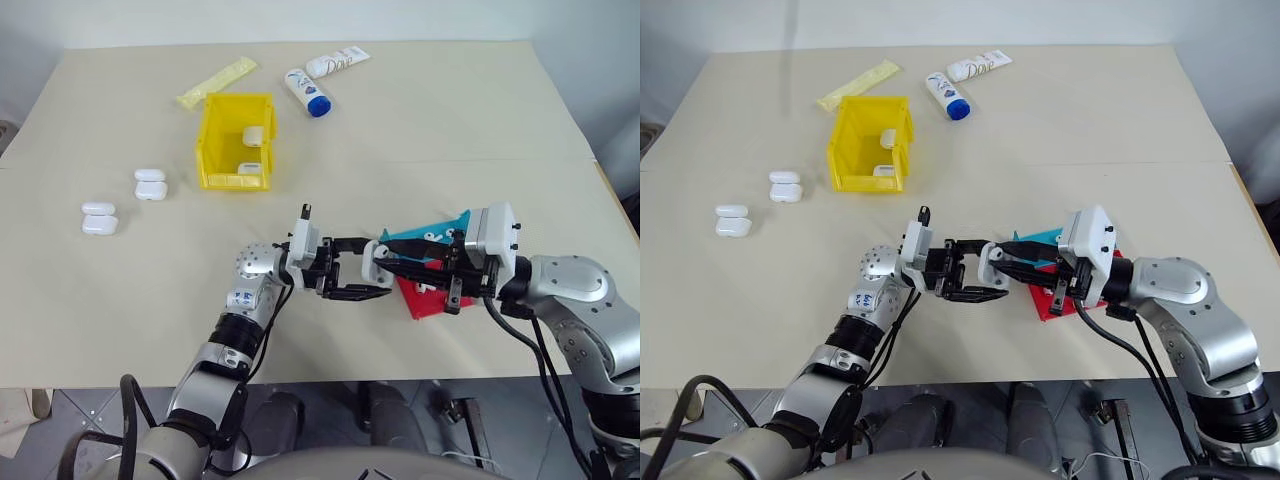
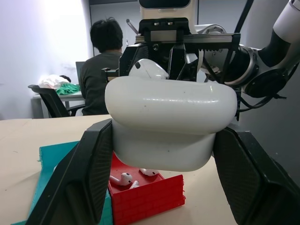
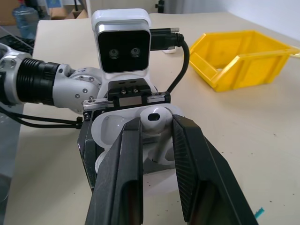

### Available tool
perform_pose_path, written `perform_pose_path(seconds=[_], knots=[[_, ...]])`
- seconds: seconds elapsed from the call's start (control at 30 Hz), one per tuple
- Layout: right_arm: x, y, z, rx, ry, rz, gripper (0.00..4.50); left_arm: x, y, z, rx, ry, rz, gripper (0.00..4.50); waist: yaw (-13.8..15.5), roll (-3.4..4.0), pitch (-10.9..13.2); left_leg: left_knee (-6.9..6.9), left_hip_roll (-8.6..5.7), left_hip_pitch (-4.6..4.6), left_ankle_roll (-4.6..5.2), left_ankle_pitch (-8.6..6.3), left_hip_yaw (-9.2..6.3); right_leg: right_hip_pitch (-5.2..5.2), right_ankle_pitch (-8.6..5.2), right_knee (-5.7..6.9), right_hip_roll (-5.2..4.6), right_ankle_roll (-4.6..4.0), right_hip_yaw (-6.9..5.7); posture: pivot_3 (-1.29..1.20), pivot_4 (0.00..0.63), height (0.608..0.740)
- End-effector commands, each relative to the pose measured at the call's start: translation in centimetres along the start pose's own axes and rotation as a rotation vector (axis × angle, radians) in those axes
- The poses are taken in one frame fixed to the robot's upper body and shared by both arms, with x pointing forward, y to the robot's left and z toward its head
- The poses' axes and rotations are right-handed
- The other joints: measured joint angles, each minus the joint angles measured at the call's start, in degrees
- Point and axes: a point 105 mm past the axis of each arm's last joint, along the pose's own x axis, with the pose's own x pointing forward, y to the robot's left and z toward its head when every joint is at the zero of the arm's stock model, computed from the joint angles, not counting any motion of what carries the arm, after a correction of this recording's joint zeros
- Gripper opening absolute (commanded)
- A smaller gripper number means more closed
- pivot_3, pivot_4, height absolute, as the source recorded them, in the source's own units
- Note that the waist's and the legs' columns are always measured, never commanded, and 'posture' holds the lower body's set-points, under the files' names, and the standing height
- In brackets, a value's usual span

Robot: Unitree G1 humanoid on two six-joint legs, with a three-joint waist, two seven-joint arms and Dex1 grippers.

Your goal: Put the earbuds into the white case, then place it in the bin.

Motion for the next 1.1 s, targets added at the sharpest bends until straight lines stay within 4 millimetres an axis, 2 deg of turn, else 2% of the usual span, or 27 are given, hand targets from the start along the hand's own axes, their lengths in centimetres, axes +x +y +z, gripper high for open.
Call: perform_pose_path(seconds=[0.03, 0.2, 0.37, 0.83, 1.1], knots=[[-0.3, 0.3, -2.4, 0.087, 0.101, 0.041, 0.52, 0.2, 1.5, 3.8, 0.15, -0.092, 0.018, 2.81, 0.0, 0.0, 0.0, 0.0, 0.0, 0.0, 0.0, 0.0, 0.0, 0.0, 0.0, 0.0, 0.0, 0.0, 0.0, 0.0, 0.15, 0.74], [-0.3, 0.1, -2.6, 0.095, 0.122, 0.092, 0.52, 0.4, 0.8, 3.9, 0.145, -0.095, -0.026, 2.81, 0.0, 0.0, 0.0, 0.0, -0.01, -0.01, 0.0, 0.0, 0.0, 0.0, 0.0, 0.0, -0.01, 0.0, 0.0, 0.0, 0.15, 0.74], [-0.6, -1.0, -2.8, 0.102, 0.139, 0.115, 0.52, 0.4, 0.3, 3.9, 0.145, -0.087, -0.055, 2.81, -0.1, 0.0, 0.0, 0.0, 0.01, 0.0, 0.0, 0.0, 0.0, 0.0, 0.0, 0.0, 0.0, 0.0, -0.01, 0.0, 0.15, 0.74], [-0.9, -2.7, -4.2, 0.182, 0.157, 0.128, 0.52, 1.2, 0.7, 4.6, 0.162, -0.11, -0.024, 2.81, 0.0, 0.0, 0.0, 0.0, 0.01, -0.01, 0.0, 0.0, -0.01, -0.01, 0.0, 0.0, -0.01, 0.0, -0.01, 0.0, 0.15, 0.74], [-1.0, -3.2, -4.0, 0.186, 0.155, 0.13, 0.52, 1.2, 0.7, 4.6, 0.155, -0.106, -0.027, 2.81, 0.0, 0.0, 0.0, 0.0, 0.01, -0.01, -0.01, 0.0, -0.01, -0.01, 0.0, 0.0, -0.01, 0.0, -0.01, 0.0, 0.15, 0.74]])
